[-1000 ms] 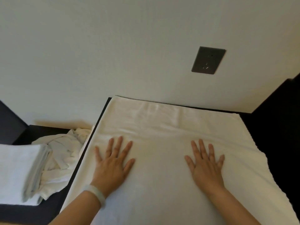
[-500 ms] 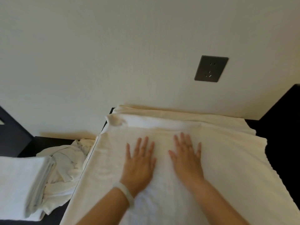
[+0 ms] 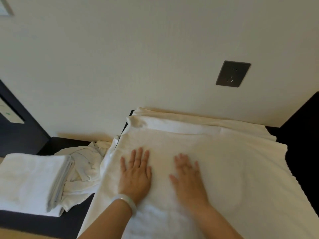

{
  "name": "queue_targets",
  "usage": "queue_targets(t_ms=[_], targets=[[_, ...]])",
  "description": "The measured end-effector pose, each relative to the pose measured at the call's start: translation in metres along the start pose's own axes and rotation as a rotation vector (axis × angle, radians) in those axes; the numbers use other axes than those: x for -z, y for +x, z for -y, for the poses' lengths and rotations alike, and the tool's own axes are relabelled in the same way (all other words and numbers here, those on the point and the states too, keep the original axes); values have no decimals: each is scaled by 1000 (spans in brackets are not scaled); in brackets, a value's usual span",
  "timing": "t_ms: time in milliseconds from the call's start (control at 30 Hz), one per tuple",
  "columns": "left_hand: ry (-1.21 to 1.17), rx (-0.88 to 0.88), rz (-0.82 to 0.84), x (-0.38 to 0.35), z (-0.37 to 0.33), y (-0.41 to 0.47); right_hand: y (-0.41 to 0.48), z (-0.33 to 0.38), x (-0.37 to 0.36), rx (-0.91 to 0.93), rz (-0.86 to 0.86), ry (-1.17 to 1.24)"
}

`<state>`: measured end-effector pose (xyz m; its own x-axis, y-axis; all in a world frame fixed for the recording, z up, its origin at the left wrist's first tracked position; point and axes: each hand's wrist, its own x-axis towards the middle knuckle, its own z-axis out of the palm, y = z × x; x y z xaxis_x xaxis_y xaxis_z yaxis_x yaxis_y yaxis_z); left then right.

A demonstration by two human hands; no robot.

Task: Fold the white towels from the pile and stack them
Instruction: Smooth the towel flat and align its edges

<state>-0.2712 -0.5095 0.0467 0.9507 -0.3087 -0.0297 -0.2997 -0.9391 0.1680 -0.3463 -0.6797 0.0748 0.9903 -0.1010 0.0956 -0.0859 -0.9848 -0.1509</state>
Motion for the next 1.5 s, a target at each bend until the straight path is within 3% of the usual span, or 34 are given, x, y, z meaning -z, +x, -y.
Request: queue_targets(t_ms=[67, 233, 367, 467, 567, 633, 733, 800, 833, 867, 967, 1000, 1033, 1133, 1200, 1233, 1300, 1400, 1500], targets=[[5, -11, 22, 0, 3, 0, -14, 24, -11, 116, 105, 23], [-9, -10, 16, -1, 3, 2, -13, -43, -18, -173, 43, -74], [-15, -62, 19, -1, 23, -5, -11, -52, -19, -209, 81, -80], [-42, 36, 24, 3, 60, -17, -10, -51, -21, -212, 79, -108], [-333, 212, 116, 18, 89, -22, -10, -52, -21, -210, 81, -127], [-282, 299, 120, 25, 91, -22, -10, -51, -21, -215, 69, -120], [-87, 119, -82, 18, 67, -27, -10, -52, -19, -219, 77, -114], [-37, -104, -52, 6, 55, -36, -11, -53, -18, -216, 94, -127], [-9, -134, -40, 2, 58, -37, -11, -53, -19, -211, 91, -131], [28, -88, -39, 0, 65, -33, -11, -53, -20, -209, 79, -135], [5, 287, -13, 13, 79, -18, -11, -53, -21, -218, 69, -122], [-2, 319, -3, 19, 71, -15, -11, -53, -22, -222, 71, -115], [1, 256, -49, 23, 55, -12, -10, -53, -22, -225, 71, -108], [-117, -167, -240, 23, -31, -16, -9, -53, -20, -221, 73, -91], [-220, -399, -172, 13, -89, -26, -10, -57, -18, -205, 80, -40], [-243, -440, -86, 11, -107, -31, -8, -60, -17, -189, 88, 6], [-170, -454, -112, 1, -124, -33, -9, -69, -13, -150, 94, 81], [-30, -446, -60, -6, -126, -31, -27, -99, -9, -57, 99, 8], [-55, -452, -87, -12, -126, -32, -62, -157, 1, -223, 79, -38]])
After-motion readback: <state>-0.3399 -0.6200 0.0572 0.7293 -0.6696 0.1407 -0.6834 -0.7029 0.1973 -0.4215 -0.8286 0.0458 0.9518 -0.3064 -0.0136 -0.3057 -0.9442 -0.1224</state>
